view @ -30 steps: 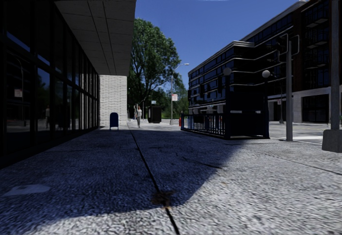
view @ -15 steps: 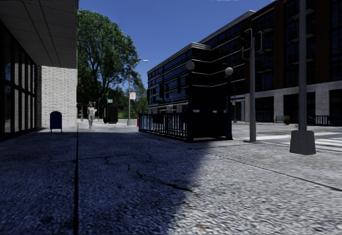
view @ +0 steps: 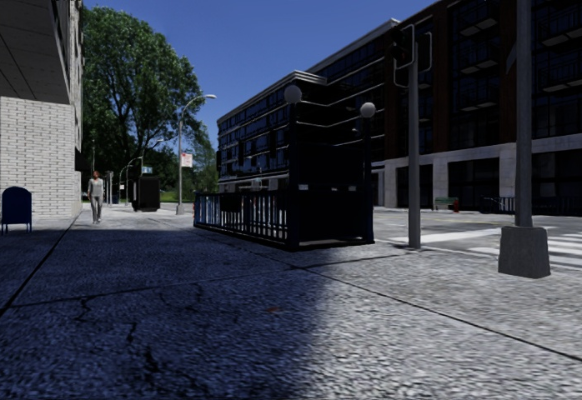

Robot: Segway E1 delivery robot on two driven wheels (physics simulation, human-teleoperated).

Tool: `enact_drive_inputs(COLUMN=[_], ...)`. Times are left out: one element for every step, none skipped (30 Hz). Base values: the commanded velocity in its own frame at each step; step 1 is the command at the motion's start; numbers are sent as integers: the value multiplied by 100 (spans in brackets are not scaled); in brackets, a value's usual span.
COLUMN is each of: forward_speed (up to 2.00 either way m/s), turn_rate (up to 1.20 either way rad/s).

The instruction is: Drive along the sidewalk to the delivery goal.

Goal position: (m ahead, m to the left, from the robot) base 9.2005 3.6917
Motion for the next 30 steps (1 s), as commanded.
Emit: enact_drive_inputs(forward_speed=[200,200,200,200,200,200,200,200,200,200,200,200,200,200,200,200,200,200,200,200,200,200,200,200,200,200,200,200,200,200], turn_rate=[0,0,0,0,0,0,0,0,0,0,0,0,0,0,0,5,11,11,16,21,22,22,22,23,26,31,31,36,38,38])
